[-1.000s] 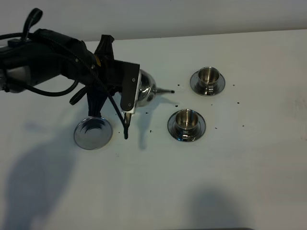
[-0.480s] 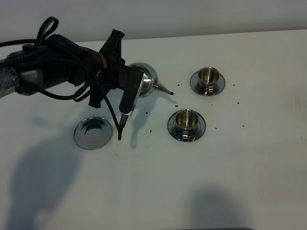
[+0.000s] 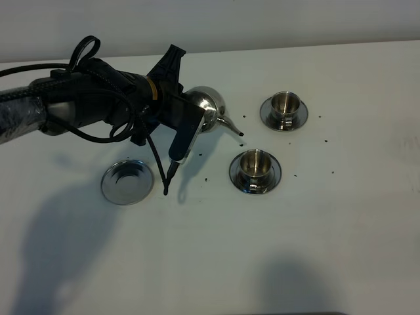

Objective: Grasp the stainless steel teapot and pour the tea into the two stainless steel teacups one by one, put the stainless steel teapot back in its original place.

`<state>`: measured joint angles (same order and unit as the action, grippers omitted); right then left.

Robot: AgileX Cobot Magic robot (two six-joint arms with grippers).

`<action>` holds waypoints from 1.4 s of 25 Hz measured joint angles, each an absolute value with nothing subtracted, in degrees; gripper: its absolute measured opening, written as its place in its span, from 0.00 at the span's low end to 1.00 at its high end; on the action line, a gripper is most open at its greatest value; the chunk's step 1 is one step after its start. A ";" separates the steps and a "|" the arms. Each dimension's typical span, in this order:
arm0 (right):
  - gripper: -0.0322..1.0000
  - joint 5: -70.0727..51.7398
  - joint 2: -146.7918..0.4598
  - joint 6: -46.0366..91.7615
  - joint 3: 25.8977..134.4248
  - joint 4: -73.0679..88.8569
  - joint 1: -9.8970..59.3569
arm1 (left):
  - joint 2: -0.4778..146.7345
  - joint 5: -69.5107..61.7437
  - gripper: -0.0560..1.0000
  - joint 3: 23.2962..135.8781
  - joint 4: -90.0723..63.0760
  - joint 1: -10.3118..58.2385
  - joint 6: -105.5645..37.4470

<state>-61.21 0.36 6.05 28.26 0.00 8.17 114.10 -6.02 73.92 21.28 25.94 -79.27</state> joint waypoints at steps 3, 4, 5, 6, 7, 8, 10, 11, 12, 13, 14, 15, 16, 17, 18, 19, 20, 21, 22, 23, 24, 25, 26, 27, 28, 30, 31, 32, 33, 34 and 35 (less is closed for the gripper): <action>0.47 -61.21 0.36 6.05 28.26 0.00 8.17 | 114.17 -5.50 0.27 73.92 21.36 26.14 -79.27; 0.47 -61.21 0.36 6.05 28.26 0.00 8.17 | 114.16 -5.39 0.27 73.92 21.37 26.42 -79.27; 0.47 -61.21 0.36 6.05 28.26 0.00 8.17 | 114.22 -5.36 0.27 73.92 21.42 26.74 -79.27; 0.47 -61.21 0.36 6.05 28.26 0.00 8.17 | 114.27 -5.31 0.27 73.92 21.42 27.10 -79.45; 0.47 -61.21 0.36 6.05 28.26 0.00 8.17 | 114.39 -5.21 0.27 73.92 21.42 27.44 -79.66; 0.47 -61.21 0.36 6.05 28.26 0.00 8.17 | 114.45 -5.14 0.27 73.92 21.42 27.74 -80.05; 0.47 -61.21 0.36 6.05 28.26 0.00 8.17 | 114.45 -5.14 0.27 73.92 21.42 28.17 -80.44; 0.47 -61.21 0.36 6.05 28.26 0.00 8.17 | 114.45 -5.14 0.27 73.92 21.42 28.30 -80.55; 0.47 -61.21 0.36 6.05 28.26 0.00 8.17 | 114.45 -5.14 0.27 73.92 21.42 28.41 -80.55; 0.47 -61.21 0.36 6.05 28.26 0.00 8.17 | 114.45 -5.14 0.27 73.92 21.51 28.47 -80.75; 0.47 -61.21 0.36 6.05 28.26 0.00 8.17 | 114.45 -5.30 0.27 73.92 21.63 28.52 -80.89; 0.47 -61.21 0.36 6.05 28.26 0.00 8.17 | 114.45 -5.37 0.27 73.92 21.68 28.52 -81.38; 0.47 -61.21 0.36 6.05 28.26 0.00 8.17 | 114.45 -5.37 0.27 73.92 21.68 28.54 -81.87; 0.47 -61.21 0.36 6.05 28.26 0.00 8.17 | 114.45 -5.37 0.27 73.92 21.68 28.59 -82.37; 0.47 -61.21 0.36 6.05 28.26 0.00 8.17 | 114.45 -5.37 0.27 73.92 21.68 28.59 -82.94; 0.47 -61.21 0.36 6.05 28.26 0.00 8.17 | 114.45 -5.32 0.27 73.92 21.68 28.60 -83.62; 0.47 -61.21 0.36 6.05 28.26 0.00 8.17 | 114.45 -5.32 0.27 73.92 21.68 28.60 -84.41; 0.47 -61.21 0.36 6.05 28.26 0.00 8.17 | 114.45 -5.25 0.27 73.92 21.68 28.65 -85.08; 0.47 -61.21 0.36 6.05 28.26 0.00 8.17 | 114.45 -4.96 0.27 73.92 21.68 28.65 -85.78; 0.47 -61.21 0.36 6.05 28.26 0.00 8.17 | 114.45 -4.61 0.27 73.92 21.68 28.70 -86.30; 0.47 -61.21 0.36 6.05 28.26 0.00 8.17 | 114.45 -4.22 0.27 73.92 21.68 28.70 -86.96; 0.47 -61.21 0.36 6.05 28.26 0.00 8.17 | 114.45 -3.98 0.27 73.92 21.68 28.70 -87.46; 0.47 -61.21 0.36 6.05 28.26 0.00 8.17 | 114.45 -3.71 0.27 73.92 21.68 28.70 -87.90; 0.47 -61.21 0.36 6.05 28.26 0.00 8.17 | 114.45 -3.56 0.27 73.92 21.68 28.70 -88.30; 0.47 -61.21 0.36 6.05 28.26 0.00 8.17 | 114.45 -3.56 0.27 73.92 21.68 28.70 -88.67; 0.47 -61.21 0.36 6.05 28.26 0.00 8.17 | 114.45 -3.52 0.27 73.92 21.68 28.70 -89.09; 0.47 -61.21 0.36 6.05 28.26 0.00 8.17 | 114.45 -3.37 0.27 73.92 21.68 28.70 -89.14; 0.47 -61.21 0.36 6.05 28.26 0.00 8.17 | 114.45 -3.10 0.27 73.92 21.68 28.70 -89.34; 0.47 -61.21 0.36 6.05 28.26 0.00 8.17 | 114.45 -2.73 0.27 73.92 21.68 28.70 -89.62; 0.47 -61.21 0.36 6.05 28.26 0.00 8.17 | 114.45 -2.30 0.27 73.92 21.68 28.70 -89.98; 0.47 -61.21 0.36 6.05 28.26 0.00 8.17 | 114.51 -1.88 0.27 73.92 21.68 28.70 -90.30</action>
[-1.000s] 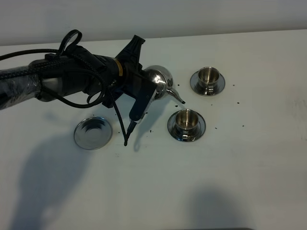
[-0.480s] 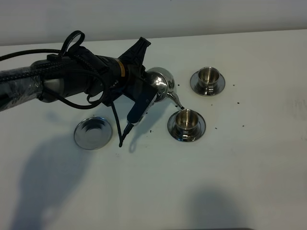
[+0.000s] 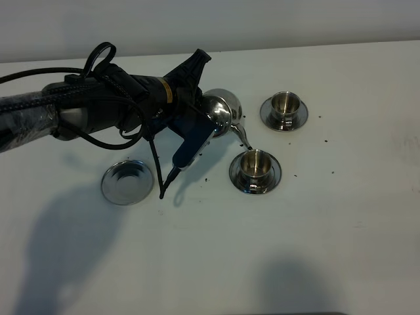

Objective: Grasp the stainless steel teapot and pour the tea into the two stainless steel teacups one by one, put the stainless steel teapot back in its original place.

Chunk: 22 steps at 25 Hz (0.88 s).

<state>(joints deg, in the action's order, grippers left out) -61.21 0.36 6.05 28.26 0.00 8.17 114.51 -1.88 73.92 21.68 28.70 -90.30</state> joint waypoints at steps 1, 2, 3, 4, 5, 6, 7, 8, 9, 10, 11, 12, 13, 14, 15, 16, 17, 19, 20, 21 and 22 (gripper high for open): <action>0.47 -61.21 0.36 6.05 28.26 0.00 8.17 | 114.57 -1.38 0.27 73.92 21.68 28.70 -90.61; 0.47 -61.21 0.36 6.05 28.26 0.00 8.17 | 114.64 -0.78 0.27 73.92 21.68 28.70 -91.07; 0.47 -61.21 0.36 6.05 28.26 0.00 8.17 | 114.78 0.00 0.27 73.92 21.68 28.70 -91.71; 0.47 -61.21 0.36 6.05 28.26 0.00 8.17 | 114.94 0.00 0.27 73.92 21.68 28.70 -92.15; 0.47 -61.21 0.36 6.05 28.26 0.00 8.17 | 115.17 0.77 0.27 73.92 21.68 28.84 -92.60; 0.47 -61.21 0.36 6.05 28.26 0.00 8.17 | 115.35 1.21 0.27 73.92 21.68 28.91 -92.98; 0.47 -61.21 0.36 6.05 28.26 0.00 8.17 | 115.49 1.75 0.27 73.92 21.68 29.06 -93.51; 0.47 -61.21 0.36 6.05 28.26 0.00 8.17 | 115.55 2.19 0.27 73.92 21.68 29.19 -94.11; 0.47 -61.21 0.36 6.05 28.26 0.00 8.17 | 115.55 2.41 0.27 73.92 21.68 29.26 -94.87; 0.47 -61.21 0.36 6.05 28.26 0.00 8.17 | 115.55 2.53 0.27 73.92 21.68 29.37 -95.39; 0.47 -61.21 0.36 6.05 28.26 0.00 8.17 | 115.55 2.71 0.27 73.92 21.73 29.37 -95.83; 0.47 -61.21 0.36 6.05 28.26 0.00 8.17 | 115.55 2.82 0.27 73.92 21.73 29.37 -96.36; 0.47 -61.21 0.36 6.05 28.26 0.00 8.17 | 115.55 2.82 0.27 73.92 21.79 29.37 -96.92; 0.47 -61.21 0.36 6.05 28.26 0.00 8.17 | 115.55 2.82 0.27 73.92 21.85 29.37 -97.62; 0.47 -61.21 0.36 6.05 28.26 0.00 8.17 | 115.55 2.82 0.27 73.92 21.85 29.37 -98.13; 0.47 -61.21 0.36 6.05 28.26 0.00 8.17 | 115.55 2.82 0.27 73.92 21.85 29.37 -98.73; 0.47 -61.21 0.36 6.05 28.26 0.00 8.17 | 115.55 2.82 0.27 73.92 21.85 29.37 -99.26; 0.47 -61.21 0.36 6.05 28.26 0.00 8.17 | 115.55 2.84 0.27 73.92 21.85 29.37 -99.78; 0.47 -61.21 0.36 6.05 28.26 0.00 8.17 | 115.55 2.88 0.27 73.92 21.85 29.37 -99.93; 0.47 -61.21 0.36 6.05 28.26 0.00 8.17 | 115.55 3.05 0.27 73.92 21.85 29.37 -100.05; 0.47 -61.21 0.36 6.05 28.26 0.00 8.17 | 115.55 3.17 0.27 73.92 21.85 29.37 -100.05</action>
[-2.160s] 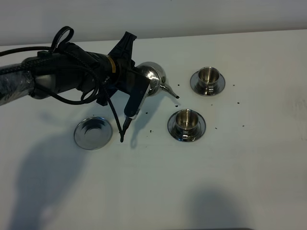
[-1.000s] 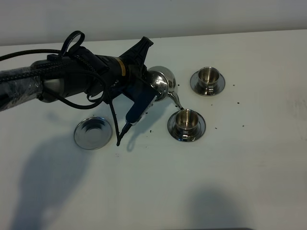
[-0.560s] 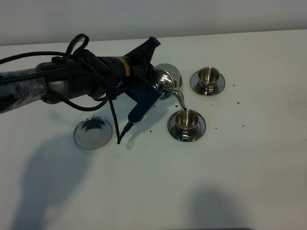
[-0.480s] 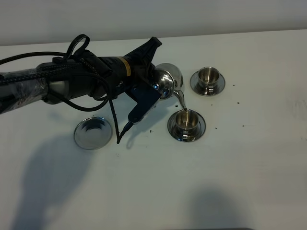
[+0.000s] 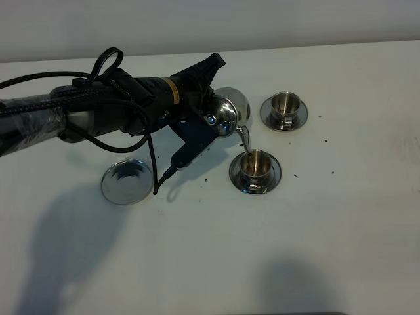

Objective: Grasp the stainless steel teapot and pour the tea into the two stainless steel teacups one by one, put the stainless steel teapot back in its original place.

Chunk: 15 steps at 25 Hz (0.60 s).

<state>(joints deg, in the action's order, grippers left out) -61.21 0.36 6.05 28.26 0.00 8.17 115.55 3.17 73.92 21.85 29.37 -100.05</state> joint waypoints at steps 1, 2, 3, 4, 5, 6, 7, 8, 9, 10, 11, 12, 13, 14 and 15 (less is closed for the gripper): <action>0.47 -61.21 0.36 6.05 28.26 0.00 8.17 | 115.55 3.37 0.27 73.92 21.85 29.37 -100.16; 0.47 -61.21 0.36 6.05 28.26 0.00 8.17 | 115.55 3.48 0.27 73.92 21.85 29.37 -100.20; 0.47 -61.21 0.36 6.05 28.26 0.00 8.17 | 115.55 3.66 0.27 73.92 21.85 29.37 -100.34; 0.47 -61.21 0.36 6.05 28.26 0.00 8.17 | 115.55 3.86 0.27 73.92 21.85 29.37 -100.48; 0.47 -61.21 0.36 6.05 28.26 0.00 8.17 | 115.55 4.03 0.27 73.92 21.85 29.37 -100.72; 0.47 -61.21 0.36 6.05 28.26 0.00 8.17 | 115.55 4.17 0.27 73.92 21.85 29.37 -100.84; 0.47 -61.21 0.36 6.05 28.26 0.00 8.17 | 115.55 4.31 0.27 73.92 21.80 29.37 -100.84; 0.47 -61.21 0.36 6.05 28.26 0.00 8.17 | 115.55 4.46 0.27 73.92 21.80 29.37 -100.84; 0.47 -61.21 0.36 6.05 28.26 0.00 8.17 | 115.55 4.57 0.27 73.92 21.80 29.37 -100.90; 0.47 -61.21 0.36 6.05 28.26 0.00 8.17 | 115.55 4.88 0.27 73.92 21.80 29.37 -101.04; 0.47 -61.21 0.36 6.05 28.26 0.00 8.17 | 115.55 5.21 0.27 73.92 21.80 29.37 -101.18; 0.47 -61.21 0.36 6.05 28.26 0.00 8.17 | 115.55 5.69 0.27 73.92 21.80 29.37 -101.29; 0.47 -61.21 0.36 6.05 28.26 0.00 8.17 | 115.55 6.19 0.27 73.92 21.80 29.37 -101.35; 0.47 -61.21 0.36 6.05 28.26 0.00 8.17 | 115.61 6.59 0.27 73.92 21.80 29.37 -101.42; 0.47 -61.21 0.36 6.05 28.26 0.00 8.17 | 115.60 6.98 0.27 73.92 21.73 29.37 -101.47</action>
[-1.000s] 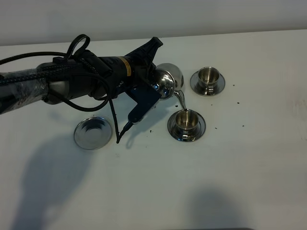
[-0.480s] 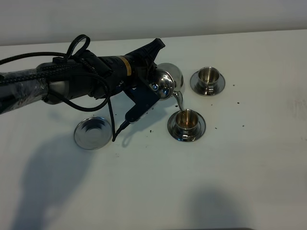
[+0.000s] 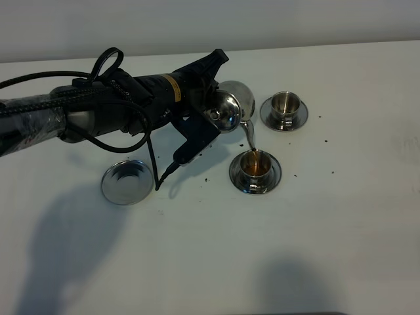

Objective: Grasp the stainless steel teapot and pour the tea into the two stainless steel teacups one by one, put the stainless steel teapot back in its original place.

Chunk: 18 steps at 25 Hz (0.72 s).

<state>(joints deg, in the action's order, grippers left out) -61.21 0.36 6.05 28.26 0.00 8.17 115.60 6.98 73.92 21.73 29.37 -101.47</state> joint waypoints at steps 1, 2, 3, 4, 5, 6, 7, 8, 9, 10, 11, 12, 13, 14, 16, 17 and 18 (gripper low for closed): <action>0.47 -61.21 0.36 6.05 28.26 0.00 8.17 | 115.71 7.28 0.27 73.92 21.73 29.37 -101.52; 0.47 -61.21 0.36 6.05 28.26 0.00 8.17 | 115.85 7.62 0.27 73.92 21.73 29.37 -101.60; 0.47 -61.21 0.36 6.05 28.26 0.00 8.17 | 116.10 7.97 0.27 73.92 21.68 29.37 -101.81; 0.47 -61.21 0.36 6.05 28.26 0.00 8.17 | 116.48 8.42 0.27 73.92 21.68 29.37 -102.09; 0.47 -61.21 0.36 6.05 28.26 0.00 8.17 | 116.87 8.94 0.27 73.92 21.64 29.37 -102.41; 0.47 -61.21 0.36 6.05 28.26 0.00 8.17 | 117.22 9.40 0.27 73.92 21.64 29.37 -102.67; 0.47 -61.21 0.36 6.05 28.26 0.00 8.17 | 117.45 9.67 0.27 73.92 21.64 29.37 -102.89; 0.47 -61.21 0.36 6.05 28.26 0.00 8.17 | 117.52 9.94 0.27 73.92 21.64 29.37 -103.00; 0.47 -61.21 0.36 6.05 28.26 0.00 8.17 | 117.57 10.15 0.27 73.92 21.64 29.37 -103.05; 0.47 -61.21 0.36 6.05 28.26 0.00 8.17 | 117.57 10.47 0.27 73.92 21.64 29.37 -103.12; 0.47 -61.21 0.36 6.05 28.26 0.00 8.17 | 117.57 10.98 0.27 73.92 21.64 29.37 -103.12; 0.47 -61.21 0.36 6.05 28.26 0.00 8.17 | 117.57 11.38 0.27 73.92 21.64 29.37 -103.12; 0.47 -61.21 0.36 6.05 28.26 0.00 8.17 | 117.57 11.38 0.27 73.92 21.64 29.37 -103.17; 0.47 -61.21 0.36 6.05 28.26 0.00 8.17 | 117.57 11.38 0.27 73.92 21.64 29.37 -103.17; 0.47 -61.21 0.36 6.05 28.26 0.00 8.17 | 117.57 11.38 0.27 73.92 21.64 29.37 -103.45; 0.47 -61.21 0.36 6.05 28.26 0.00 8.17 | 117.57 11.38 0.27 73.92 21.64 29.37 -103.84; 0.47 -61.21 0.36 6.05 28.26 0.00 8.17 | 117.57 11.44 0.27 73.92 21.64 29.37 -104.40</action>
<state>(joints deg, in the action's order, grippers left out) -61.21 0.36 6.05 28.26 0.00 8.17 117.57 11.44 73.92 21.64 29.37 -104.40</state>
